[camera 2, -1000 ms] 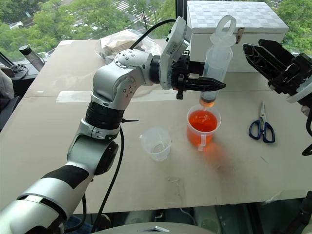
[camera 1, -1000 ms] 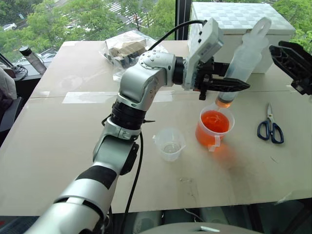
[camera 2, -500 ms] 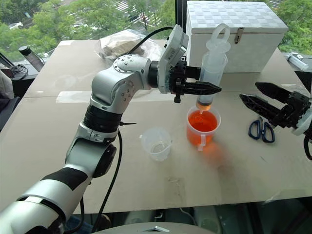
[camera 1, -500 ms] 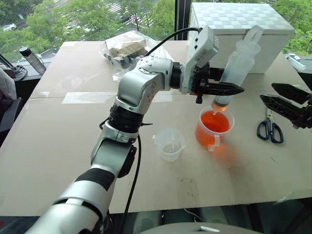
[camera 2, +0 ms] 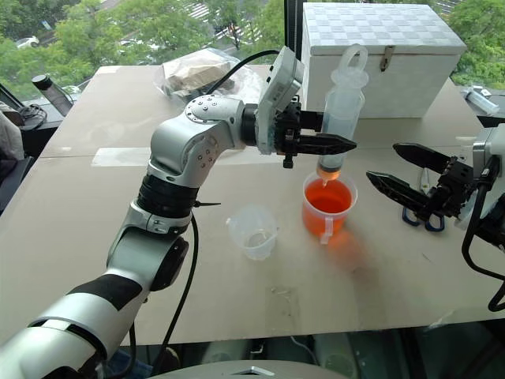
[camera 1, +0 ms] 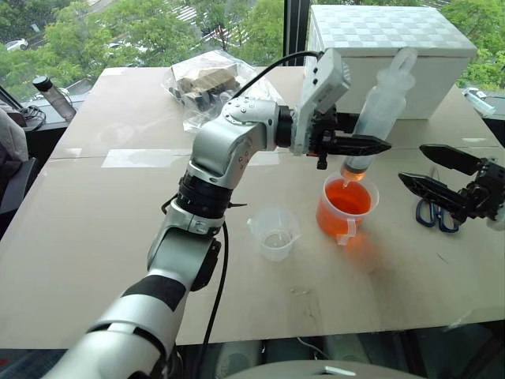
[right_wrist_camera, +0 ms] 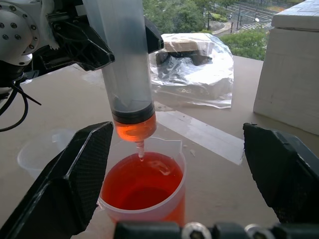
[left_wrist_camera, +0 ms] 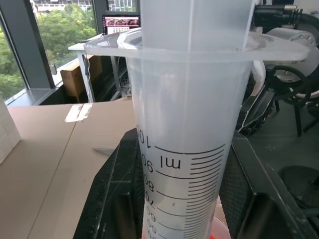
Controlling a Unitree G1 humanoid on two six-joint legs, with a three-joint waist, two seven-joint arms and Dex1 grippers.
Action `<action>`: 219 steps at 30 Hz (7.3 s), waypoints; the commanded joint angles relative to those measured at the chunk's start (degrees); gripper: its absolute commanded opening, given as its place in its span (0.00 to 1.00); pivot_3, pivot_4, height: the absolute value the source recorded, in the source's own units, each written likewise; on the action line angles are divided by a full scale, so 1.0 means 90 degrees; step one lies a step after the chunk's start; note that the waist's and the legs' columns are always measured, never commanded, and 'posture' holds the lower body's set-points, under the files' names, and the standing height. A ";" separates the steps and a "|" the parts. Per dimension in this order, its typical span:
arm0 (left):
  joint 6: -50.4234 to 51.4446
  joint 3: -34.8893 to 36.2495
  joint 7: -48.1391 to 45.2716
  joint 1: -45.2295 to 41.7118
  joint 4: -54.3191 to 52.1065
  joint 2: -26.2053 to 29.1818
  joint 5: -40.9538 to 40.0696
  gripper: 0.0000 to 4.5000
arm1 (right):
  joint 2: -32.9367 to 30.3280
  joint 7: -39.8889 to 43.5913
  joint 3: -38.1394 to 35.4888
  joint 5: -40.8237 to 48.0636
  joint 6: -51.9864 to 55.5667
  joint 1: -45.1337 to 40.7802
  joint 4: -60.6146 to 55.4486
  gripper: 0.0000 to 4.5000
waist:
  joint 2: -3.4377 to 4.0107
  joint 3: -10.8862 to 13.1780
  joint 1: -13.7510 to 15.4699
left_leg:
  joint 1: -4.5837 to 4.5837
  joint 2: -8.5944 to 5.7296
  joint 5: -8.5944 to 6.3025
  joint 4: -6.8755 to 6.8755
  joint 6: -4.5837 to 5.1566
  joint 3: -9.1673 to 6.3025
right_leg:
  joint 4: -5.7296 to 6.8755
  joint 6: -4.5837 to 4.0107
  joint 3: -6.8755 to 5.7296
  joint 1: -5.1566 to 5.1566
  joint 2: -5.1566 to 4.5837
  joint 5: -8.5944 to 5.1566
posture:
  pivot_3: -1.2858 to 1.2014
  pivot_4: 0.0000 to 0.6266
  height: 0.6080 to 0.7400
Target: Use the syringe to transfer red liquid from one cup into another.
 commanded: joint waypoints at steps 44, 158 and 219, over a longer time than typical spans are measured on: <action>0.1416 0.0826 0.0484 0.2377 -0.3203 0.2699 -0.1973 0.30 | 0.1062 -0.1639 0.2332 0.2390 0.0760 -0.3878 0.0068 0.99 | 0.0001 0.0000 -0.0038 | 0.0015 0.0000 0.0000 -0.0002 -0.0001 -0.0003 | 0.0001 -0.0001 -0.0004 0.0010 -0.0009 0.0000 | 0.52 0.24 1.00; 0.1480 0.1371 0.1249 0.4029 -0.0685 0.4288 -0.0686 0.98 | -0.0499 0.0607 0.0649 -0.0971 0.0280 0.0699 0.0226 0.63 | -0.0003 0.0007 0.0016 | 0.0010 0.0001 -0.0010 -0.0031 0.0016 0.0001 | -0.0006 -0.0002 -0.0001 -0.0006 -0.0012 -0.0002 | 0.52 0.24 1.00; -0.3137 0.2806 0.2274 1.0883 -0.4293 0.1901 0.0879 1.00 | 0.1243 0.2829 0.0775 -0.3491 -0.4532 0.3004 0.2555 0.99 | 0.0088 -0.0069 0.0019 | 0.0144 0.0002 -0.0024 -0.0109 0.0030 -0.0002 | -0.0108 -0.0040 -0.0006 0.0138 -0.0035 -0.0014 | 0.52 0.24 1.00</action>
